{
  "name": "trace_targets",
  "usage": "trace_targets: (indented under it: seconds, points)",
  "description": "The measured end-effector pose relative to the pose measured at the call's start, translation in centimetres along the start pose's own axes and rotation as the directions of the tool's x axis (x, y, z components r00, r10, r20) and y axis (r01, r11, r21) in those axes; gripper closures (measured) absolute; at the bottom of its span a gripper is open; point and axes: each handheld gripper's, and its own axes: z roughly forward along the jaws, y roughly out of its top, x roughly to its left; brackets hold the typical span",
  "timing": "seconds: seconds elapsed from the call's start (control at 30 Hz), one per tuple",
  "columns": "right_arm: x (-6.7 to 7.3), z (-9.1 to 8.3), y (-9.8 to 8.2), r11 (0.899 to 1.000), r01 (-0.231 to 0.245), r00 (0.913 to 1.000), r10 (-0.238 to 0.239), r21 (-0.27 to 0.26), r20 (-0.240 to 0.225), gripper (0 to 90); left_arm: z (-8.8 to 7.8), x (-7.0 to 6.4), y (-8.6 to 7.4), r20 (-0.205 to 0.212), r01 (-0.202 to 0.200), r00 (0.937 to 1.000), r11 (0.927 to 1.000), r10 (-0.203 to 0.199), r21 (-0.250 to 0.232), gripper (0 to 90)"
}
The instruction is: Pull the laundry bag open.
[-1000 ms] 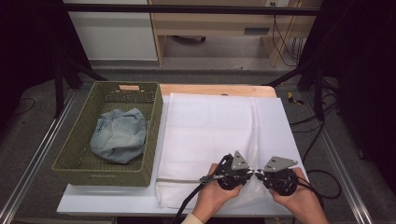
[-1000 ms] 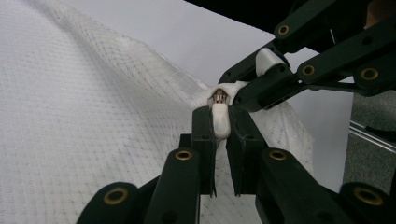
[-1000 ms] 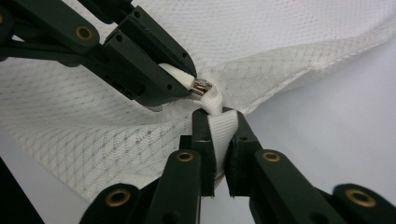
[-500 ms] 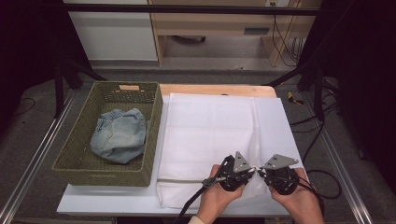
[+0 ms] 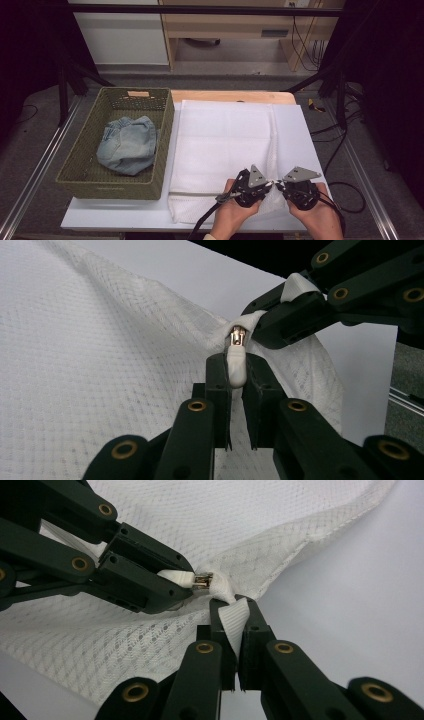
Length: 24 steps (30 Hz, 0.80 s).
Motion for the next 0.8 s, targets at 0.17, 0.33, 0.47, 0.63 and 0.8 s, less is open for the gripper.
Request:
trace_targets:
  seconds: [0.17,0.33,0.47,0.63,0.8]
  points:
    - [-0.03,0.01,-0.14,1.000,-0.020,0.9998,0.020,-0.006,-0.004,88.3,0.05,-0.07,0.01,-0.004,-0.007,1.0000,1.0000,0.007,0.003,81.9]
    - [-0.11,0.10,-0.30,1.000,-0.030,0.9995,0.030,-0.009,-0.003,88.3,0.05,-0.15,0.00,-0.004,-0.007,1.0000,1.0000,0.007,0.005,81.9]
    - [-0.12,0.13,-0.42,0.999,-0.050,0.9987,0.050,-0.012,-0.007,88.3,0.08,-0.17,-0.02,-0.006,-0.009,0.9999,0.9999,0.009,0.006,81.9]
    - [-0.13,0.21,-0.66,0.998,-0.059,0.9982,0.059,-0.020,-0.009,88.3,0.11,-0.27,-0.08,-0.006,-0.013,0.9999,0.9998,0.014,0.012,81.9]
    - [-0.16,0.22,-0.88,0.997,-0.072,0.9974,0.071,-0.022,-0.013,88.3,0.15,-0.31,-0.15,-0.004,-0.014,0.9999,0.9998,0.014,0.011,81.9]
